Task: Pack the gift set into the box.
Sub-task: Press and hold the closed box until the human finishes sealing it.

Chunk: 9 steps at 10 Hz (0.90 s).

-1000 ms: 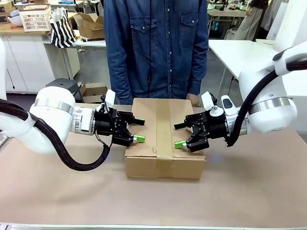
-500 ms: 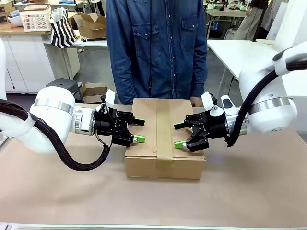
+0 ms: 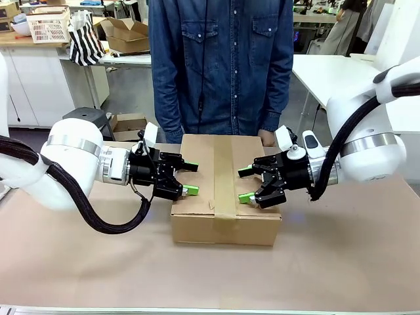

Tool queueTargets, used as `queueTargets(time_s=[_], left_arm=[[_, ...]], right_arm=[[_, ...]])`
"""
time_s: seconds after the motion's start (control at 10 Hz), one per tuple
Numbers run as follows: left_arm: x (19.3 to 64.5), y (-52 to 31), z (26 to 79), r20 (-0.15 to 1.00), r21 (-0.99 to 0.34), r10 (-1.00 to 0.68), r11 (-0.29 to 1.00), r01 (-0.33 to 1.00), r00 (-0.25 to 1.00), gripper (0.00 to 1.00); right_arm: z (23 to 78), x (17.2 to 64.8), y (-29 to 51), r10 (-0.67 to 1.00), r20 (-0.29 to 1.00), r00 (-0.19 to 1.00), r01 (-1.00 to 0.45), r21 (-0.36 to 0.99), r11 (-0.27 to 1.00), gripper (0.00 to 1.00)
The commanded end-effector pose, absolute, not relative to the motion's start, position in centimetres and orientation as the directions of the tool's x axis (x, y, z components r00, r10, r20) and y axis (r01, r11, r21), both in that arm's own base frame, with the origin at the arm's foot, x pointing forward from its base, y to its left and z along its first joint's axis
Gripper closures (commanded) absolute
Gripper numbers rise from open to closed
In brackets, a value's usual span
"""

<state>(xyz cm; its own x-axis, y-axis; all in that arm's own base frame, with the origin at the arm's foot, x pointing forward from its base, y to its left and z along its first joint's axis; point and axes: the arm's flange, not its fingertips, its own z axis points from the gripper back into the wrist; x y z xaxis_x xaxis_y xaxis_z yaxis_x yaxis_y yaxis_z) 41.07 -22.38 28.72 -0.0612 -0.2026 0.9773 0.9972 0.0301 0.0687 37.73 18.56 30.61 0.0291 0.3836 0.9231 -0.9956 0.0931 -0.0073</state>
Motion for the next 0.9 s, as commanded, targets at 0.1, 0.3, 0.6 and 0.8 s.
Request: queueTargets(time_s=[0.1, 0.3, 0.6, 0.8], left_arm=[[41.1, -22.4, 28.8, 0.979, 0.067, -0.197, 0.032, 0.997, -0.06, 0.0], [41.1, -22.4, 28.7, 0.977, 0.069, -0.203, 0.03, 0.997, -0.061, 0.0], [39.1, -20.4, 35.5, 0.916, -0.287, -0.272, 0.069, 0.955, 0.295, 0.0], [37.2, -17.6, 37.7, 0.819, -0.514, -0.235, 0.105, 0.852, 0.523, 0.0]], right_arm=[[30.4, 37.7, 18.6, 0.377, 0.926, 0.036, -0.995, -0.002, 0.099, 0.0], [30.6, 37.7, 18.6, 0.384, 0.923, 0.029, -0.996, -0.007, 0.093, 0.0], [40.1, 34.4, 17.5, 0.301, 0.873, 0.384, -0.896, 0.274, 0.35, 0.0], [42.5, 30.9, 13.6, 0.209, 0.783, 0.586, -0.768, 0.456, 0.449, 0.0]])
